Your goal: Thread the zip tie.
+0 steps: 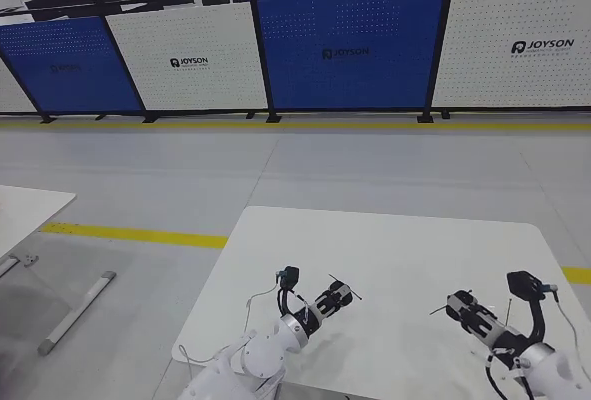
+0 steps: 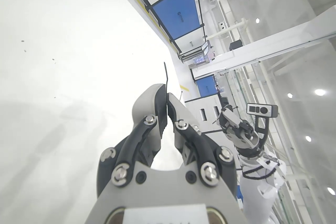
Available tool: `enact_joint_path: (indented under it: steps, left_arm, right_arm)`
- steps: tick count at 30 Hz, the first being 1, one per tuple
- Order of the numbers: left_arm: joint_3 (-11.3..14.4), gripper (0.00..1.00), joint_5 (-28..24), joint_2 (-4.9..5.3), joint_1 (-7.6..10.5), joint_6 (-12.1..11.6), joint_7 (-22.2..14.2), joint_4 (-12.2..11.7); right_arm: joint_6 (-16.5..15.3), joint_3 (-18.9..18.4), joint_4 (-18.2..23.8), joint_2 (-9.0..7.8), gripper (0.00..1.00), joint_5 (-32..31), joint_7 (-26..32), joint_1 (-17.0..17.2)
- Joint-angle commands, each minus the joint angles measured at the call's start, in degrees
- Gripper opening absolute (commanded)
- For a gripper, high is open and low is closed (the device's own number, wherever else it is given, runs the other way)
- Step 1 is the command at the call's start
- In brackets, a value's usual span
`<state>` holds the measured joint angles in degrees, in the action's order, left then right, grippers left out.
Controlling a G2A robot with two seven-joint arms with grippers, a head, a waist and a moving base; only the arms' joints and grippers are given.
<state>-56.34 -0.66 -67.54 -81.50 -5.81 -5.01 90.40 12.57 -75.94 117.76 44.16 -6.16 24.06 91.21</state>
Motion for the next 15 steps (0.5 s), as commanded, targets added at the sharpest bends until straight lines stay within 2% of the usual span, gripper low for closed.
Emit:
enact_joint_path:
  steps: [1,8,9,12,15]
  left_arm:
    - [0.0,0.0,0.0,0.0,0.0,0.0,0.0,0.0]
    - [0.0,0.0,0.0,0.0,0.0,0.0,0.0,0.0]
    - [0.0,0.0,0.0,0.0,0.0,0.0,0.0,0.0]
    - [0.0,0.0,0.0,0.0,0.0,0.0,0.0,0.0]
    - [0.0,0.0,0.0,0.0,0.0,0.0,0.0,0.0]
  right_arm:
    - [-0.04,-0.01,-0.03,0.0,0.0,0.06,0.03,-0.03]
    - [-0.52,0.31,-0.15,0.07,0.0,-0.18,-0.06,0.17]
    - [-1.85,0.33,-0.54,0.2,0.0,-0.55,-1.12,0.42]
    - [-8.0,-1.48,-3.3,0.6,0.0,4.57,-4.48,2.16]
    - [-14.79,-3.88,-5.34,0.8,0.0,7.01,-7.85,5.48]
